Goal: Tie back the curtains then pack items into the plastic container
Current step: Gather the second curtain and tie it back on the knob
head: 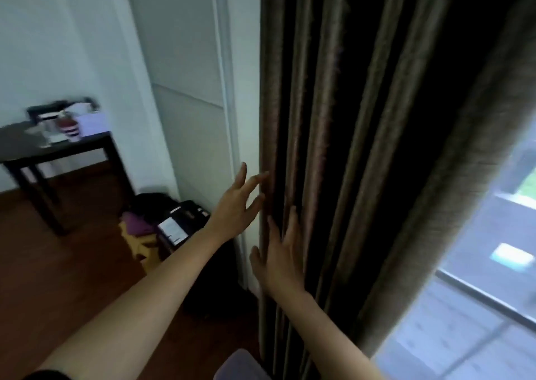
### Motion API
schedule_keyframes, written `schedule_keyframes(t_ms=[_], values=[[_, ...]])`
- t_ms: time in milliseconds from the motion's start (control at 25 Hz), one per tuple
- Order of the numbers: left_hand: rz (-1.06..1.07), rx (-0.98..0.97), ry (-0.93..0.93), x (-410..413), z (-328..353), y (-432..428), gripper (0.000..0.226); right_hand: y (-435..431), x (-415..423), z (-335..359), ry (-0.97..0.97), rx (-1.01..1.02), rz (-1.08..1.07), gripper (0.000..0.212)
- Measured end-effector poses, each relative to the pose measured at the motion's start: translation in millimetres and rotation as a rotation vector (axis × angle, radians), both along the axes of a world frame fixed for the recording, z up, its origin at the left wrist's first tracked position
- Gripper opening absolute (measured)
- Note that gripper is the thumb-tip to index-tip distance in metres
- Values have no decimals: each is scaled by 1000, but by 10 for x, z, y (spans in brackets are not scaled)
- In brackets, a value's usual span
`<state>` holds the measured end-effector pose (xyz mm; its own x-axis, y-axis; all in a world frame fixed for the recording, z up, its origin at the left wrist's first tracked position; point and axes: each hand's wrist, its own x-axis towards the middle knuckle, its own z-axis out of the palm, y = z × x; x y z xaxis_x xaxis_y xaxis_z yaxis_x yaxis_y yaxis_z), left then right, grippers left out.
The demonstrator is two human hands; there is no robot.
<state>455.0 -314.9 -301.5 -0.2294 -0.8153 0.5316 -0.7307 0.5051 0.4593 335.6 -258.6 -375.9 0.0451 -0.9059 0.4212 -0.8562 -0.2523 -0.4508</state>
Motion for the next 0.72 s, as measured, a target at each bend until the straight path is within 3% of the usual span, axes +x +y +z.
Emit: schedule_keyframes(t_ms=[80, 200, 360, 520, 720], values=[[-151, -97, 64, -61, 32, -332, 45, -169, 119, -10, -34, -34, -92, 72], [-295, -32, 138, -86, 64, -698, 46, -340, 295, 1, -61, 2, -235, 66], [-468, 147, -17, 92, 3, -957, 49, -473, 394, 39, -126, 147, -310, 70], [-493, 240, 15, 381, -14, -1108, 67, -541, 462, -90, -181, 271, -310, 71], [-698, 347, -109, 346, 87, -940, 54, -267, 648, -479, -126, 448, -257, 72]])
